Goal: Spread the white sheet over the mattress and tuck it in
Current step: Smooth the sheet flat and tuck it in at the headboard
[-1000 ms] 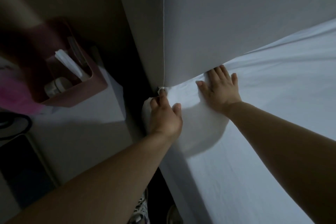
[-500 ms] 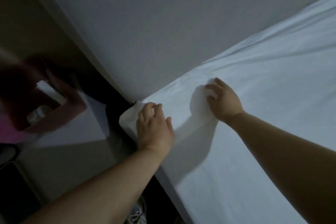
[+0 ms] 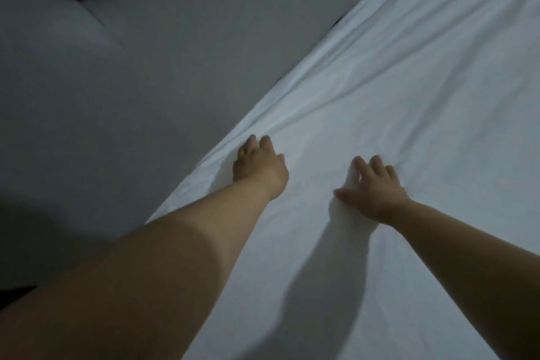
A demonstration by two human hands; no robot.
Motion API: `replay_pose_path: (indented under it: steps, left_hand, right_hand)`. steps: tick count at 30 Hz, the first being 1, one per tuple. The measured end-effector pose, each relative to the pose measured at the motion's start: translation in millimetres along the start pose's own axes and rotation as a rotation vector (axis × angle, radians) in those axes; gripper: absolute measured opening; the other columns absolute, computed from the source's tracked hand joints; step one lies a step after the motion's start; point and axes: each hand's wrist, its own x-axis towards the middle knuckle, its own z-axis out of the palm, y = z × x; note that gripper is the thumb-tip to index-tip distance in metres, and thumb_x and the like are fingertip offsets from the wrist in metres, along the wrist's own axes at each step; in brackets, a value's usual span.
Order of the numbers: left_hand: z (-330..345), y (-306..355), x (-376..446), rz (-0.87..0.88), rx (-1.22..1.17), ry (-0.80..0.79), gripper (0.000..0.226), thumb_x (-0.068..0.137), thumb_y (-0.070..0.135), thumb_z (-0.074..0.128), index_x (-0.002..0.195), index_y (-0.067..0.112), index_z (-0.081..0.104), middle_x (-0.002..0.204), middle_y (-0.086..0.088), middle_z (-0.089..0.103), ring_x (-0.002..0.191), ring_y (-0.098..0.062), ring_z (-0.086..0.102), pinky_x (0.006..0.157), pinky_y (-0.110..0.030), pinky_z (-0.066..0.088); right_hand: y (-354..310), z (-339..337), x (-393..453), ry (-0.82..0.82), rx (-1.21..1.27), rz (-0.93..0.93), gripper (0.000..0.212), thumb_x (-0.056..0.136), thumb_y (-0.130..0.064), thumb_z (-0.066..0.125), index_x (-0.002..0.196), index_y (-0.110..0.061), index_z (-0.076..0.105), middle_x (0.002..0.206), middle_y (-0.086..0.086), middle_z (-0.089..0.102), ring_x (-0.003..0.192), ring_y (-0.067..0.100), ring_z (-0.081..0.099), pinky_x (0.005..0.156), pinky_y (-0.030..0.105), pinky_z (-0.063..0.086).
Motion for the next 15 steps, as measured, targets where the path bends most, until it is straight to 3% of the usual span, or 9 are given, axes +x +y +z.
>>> replay_pose_path:
  steps: [4,7,9,11,12,14,15]
  left_hand:
    - [9.7,11.2,61.9,0.003,0.029,0.132,0.054,0.103,0.031,0.026,0.152,0.015,0.012,0.160,-0.008,0.006,0.146,-0.028,0.013,0.117,-0.038,0.015]
    - [2.4,11.4,88.4,-0.018,0.112,0.216,0.044,0.102,0.019,0.027,0.146,0.011,0.028,0.153,-0.012,0.028,0.135,-0.033,0.033,0.110,-0.041,0.029]
    - [-5.7,21.1,100.4,-0.012,0.201,0.217,0.041,0.098,0.008,0.031,0.139,0.008,0.038,0.141,-0.014,0.043,0.125,-0.034,0.045,0.098,-0.041,0.041]
    - [-10.0,32.8,107.5,-0.004,0.251,0.196,0.038,0.096,0.004,0.034,0.132,0.006,0.043,0.135,-0.017,0.044,0.119,-0.035,0.050,0.091,-0.042,0.046]
    - [-10.9,40.0,111.9,0.006,0.261,0.198,0.035,0.095,0.004,0.035,0.130,0.005,0.045,0.134,-0.018,0.042,0.117,-0.036,0.051,0.089,-0.043,0.046]
    - [-8.2,48.9,122.2,0.034,0.267,0.223,0.031,0.097,0.006,0.037,0.126,0.003,0.047,0.133,-0.019,0.040,0.113,-0.038,0.053,0.088,-0.043,0.047]
    - [-8.4,52.0,127.0,0.047,0.261,0.235,0.030,0.098,0.008,0.037,0.125,0.003,0.047,0.133,-0.019,0.040,0.113,-0.038,0.054,0.087,-0.043,0.047]
  right_hand:
    - [5.8,26.1,10.1,0.010,-0.036,0.030,0.088,0.083,-0.070,0.043,0.150,-0.038,-0.005,0.159,-0.003,-0.016,0.147,0.027,-0.014,0.115,0.057,0.003]
    - [3.7,22.6,4.6,-0.003,-0.015,0.037,0.089,0.081,-0.070,0.046,0.150,-0.038,-0.001,0.160,-0.004,-0.012,0.148,0.027,-0.011,0.116,0.056,0.005]
    - [-0.5,10.6,6.2,0.048,-0.039,0.054,0.083,0.080,-0.069,0.050,0.148,-0.036,0.016,0.159,0.000,0.008,0.146,0.030,0.009,0.115,0.051,0.016]
    - [-5.6,-4.3,18.5,0.212,-0.091,0.048,0.059,0.084,-0.060,0.048,0.132,-0.027,0.044,0.140,0.007,0.042,0.126,0.034,0.040,0.105,0.043,0.033]
    - [-6.7,-12.0,29.4,0.300,-0.103,0.047,0.050,0.086,-0.055,0.046,0.124,-0.023,0.050,0.129,0.008,0.050,0.117,0.034,0.046,0.100,0.042,0.036]
    - [-4.7,-19.2,52.2,0.350,-0.057,0.047,0.054,0.088,-0.056,0.044,0.130,-0.022,0.042,0.137,0.014,0.041,0.128,0.037,0.036,0.106,0.048,0.030]
    - [-3.5,-20.7,62.7,0.297,-0.025,0.052,0.067,0.087,-0.062,0.042,0.141,-0.025,0.028,0.150,0.016,0.023,0.140,0.038,0.018,0.112,0.053,0.020]
